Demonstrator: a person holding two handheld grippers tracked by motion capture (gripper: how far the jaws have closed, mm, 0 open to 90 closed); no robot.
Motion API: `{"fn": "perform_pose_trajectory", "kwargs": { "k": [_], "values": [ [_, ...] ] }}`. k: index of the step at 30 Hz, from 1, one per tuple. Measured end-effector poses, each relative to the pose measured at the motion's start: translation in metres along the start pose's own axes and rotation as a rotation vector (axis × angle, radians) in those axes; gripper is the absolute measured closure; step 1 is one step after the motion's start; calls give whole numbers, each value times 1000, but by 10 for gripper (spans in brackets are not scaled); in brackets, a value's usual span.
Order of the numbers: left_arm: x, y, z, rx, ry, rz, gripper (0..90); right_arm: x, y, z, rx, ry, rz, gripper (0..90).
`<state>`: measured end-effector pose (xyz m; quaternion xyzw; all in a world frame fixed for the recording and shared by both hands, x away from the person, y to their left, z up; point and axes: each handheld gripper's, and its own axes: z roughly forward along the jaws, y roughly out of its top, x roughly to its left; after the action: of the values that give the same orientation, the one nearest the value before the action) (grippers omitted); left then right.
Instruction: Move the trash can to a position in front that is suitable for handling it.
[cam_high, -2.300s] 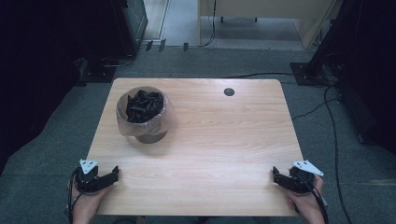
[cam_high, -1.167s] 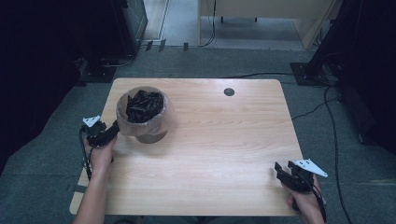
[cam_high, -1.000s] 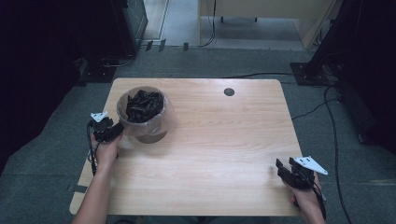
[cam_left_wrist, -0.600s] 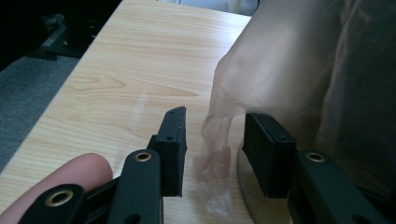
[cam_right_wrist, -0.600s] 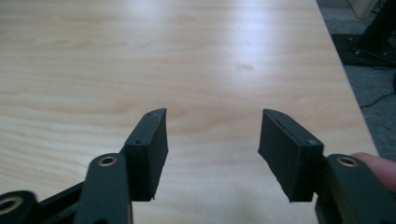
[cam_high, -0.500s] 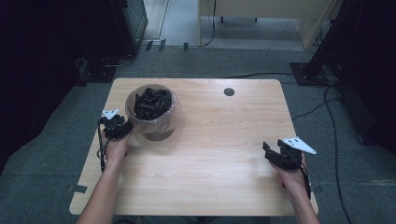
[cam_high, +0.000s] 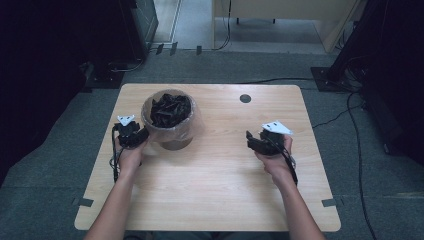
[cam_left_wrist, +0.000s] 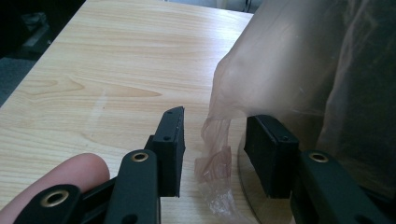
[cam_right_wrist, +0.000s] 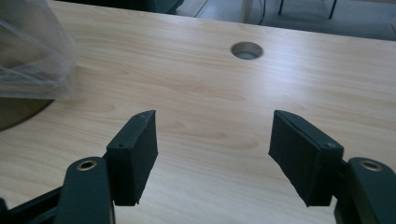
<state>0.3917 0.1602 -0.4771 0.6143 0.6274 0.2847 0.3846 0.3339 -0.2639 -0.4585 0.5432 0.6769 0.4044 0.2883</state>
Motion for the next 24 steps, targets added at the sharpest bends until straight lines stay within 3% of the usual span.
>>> {"fn": "perform_pose_trajectory", "kwargs": {
  "k": [2,9,12,16,19,20,21,24],
  "values": [
    [-3,0,1,1,-5,-1,574,13,7,15,-3,4,10,382],
    [-10,0,3,10,-23,2,576,35,25,39,-15,53,64,418],
    [-11,0,5,15,-26,8,576,49,38,54,-22,40,70,452],
    [-12,0,6,14,-23,5,577,59,47,66,-20,23,64,503],
    [-12,1,9,20,-22,5,577,69,58,85,-17,21,85,638],
    [-12,1,9,20,-22,5,579,69,58,85,-17,21,85,638],
    [-12,2,9,21,-25,-6,579,74,62,95,-13,37,109,721],
    [-11,3,10,21,-26,-10,585,80,67,106,-3,42,112,759]
  ]
}}
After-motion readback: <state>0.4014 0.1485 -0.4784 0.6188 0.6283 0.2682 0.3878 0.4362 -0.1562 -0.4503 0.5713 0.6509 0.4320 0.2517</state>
